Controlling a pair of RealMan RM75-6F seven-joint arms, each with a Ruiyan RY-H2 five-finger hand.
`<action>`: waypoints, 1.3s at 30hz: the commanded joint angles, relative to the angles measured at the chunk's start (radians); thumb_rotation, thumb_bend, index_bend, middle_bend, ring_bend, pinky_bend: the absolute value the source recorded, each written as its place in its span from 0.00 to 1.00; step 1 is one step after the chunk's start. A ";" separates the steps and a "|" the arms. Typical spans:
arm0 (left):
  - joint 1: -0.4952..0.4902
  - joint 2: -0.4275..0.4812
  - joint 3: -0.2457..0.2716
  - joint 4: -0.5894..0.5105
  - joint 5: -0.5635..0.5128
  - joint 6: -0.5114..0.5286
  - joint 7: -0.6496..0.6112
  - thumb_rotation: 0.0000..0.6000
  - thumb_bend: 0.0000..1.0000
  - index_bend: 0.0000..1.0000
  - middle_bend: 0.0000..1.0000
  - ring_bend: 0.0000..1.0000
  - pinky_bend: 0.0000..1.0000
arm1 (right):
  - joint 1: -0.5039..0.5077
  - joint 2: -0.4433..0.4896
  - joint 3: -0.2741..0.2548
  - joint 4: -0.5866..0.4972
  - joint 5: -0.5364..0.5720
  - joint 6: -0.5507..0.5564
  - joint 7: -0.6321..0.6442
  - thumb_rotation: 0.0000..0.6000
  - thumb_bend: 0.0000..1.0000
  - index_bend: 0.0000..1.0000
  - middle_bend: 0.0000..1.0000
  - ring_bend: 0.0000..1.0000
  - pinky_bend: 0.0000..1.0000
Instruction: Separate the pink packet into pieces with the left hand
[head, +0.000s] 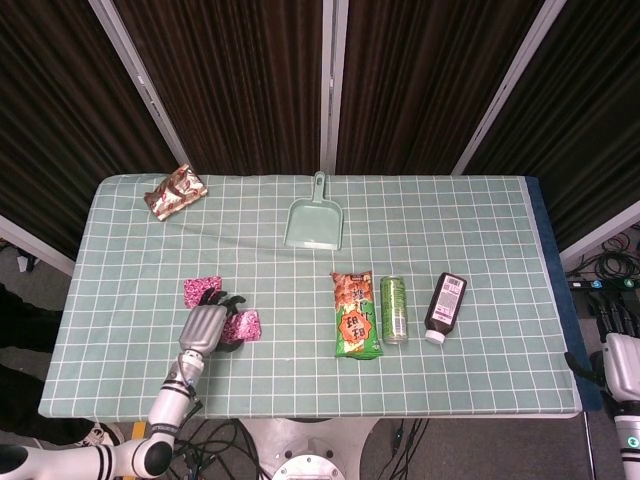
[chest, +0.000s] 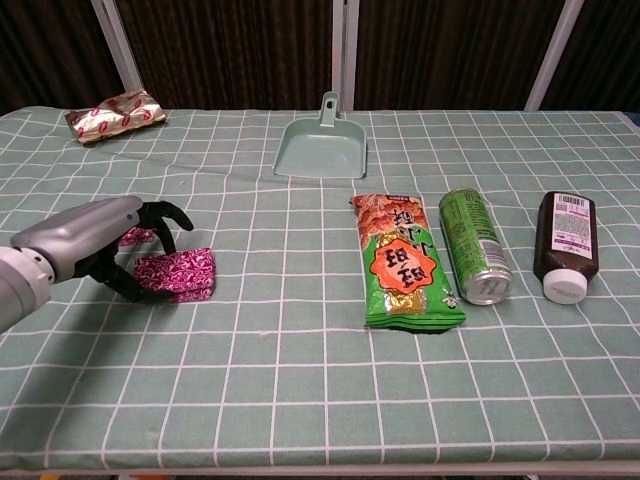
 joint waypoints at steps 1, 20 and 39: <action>0.000 0.007 -0.005 -0.006 0.001 0.002 -0.005 1.00 0.24 0.24 0.46 0.12 0.06 | 0.000 0.000 0.000 0.000 -0.001 0.000 0.000 1.00 0.17 0.00 0.01 0.00 0.00; 0.126 0.224 0.061 -0.104 0.053 0.114 -0.074 1.00 0.24 0.24 0.47 0.13 0.06 | 0.004 -0.005 -0.002 -0.007 -0.004 -0.003 -0.017 1.00 0.17 0.00 0.01 0.00 0.00; 0.201 0.285 0.106 -0.070 0.129 0.113 -0.211 1.00 0.22 0.14 0.23 0.10 0.06 | 0.006 -0.010 -0.005 -0.015 -0.001 -0.005 -0.044 1.00 0.17 0.00 0.01 0.00 0.00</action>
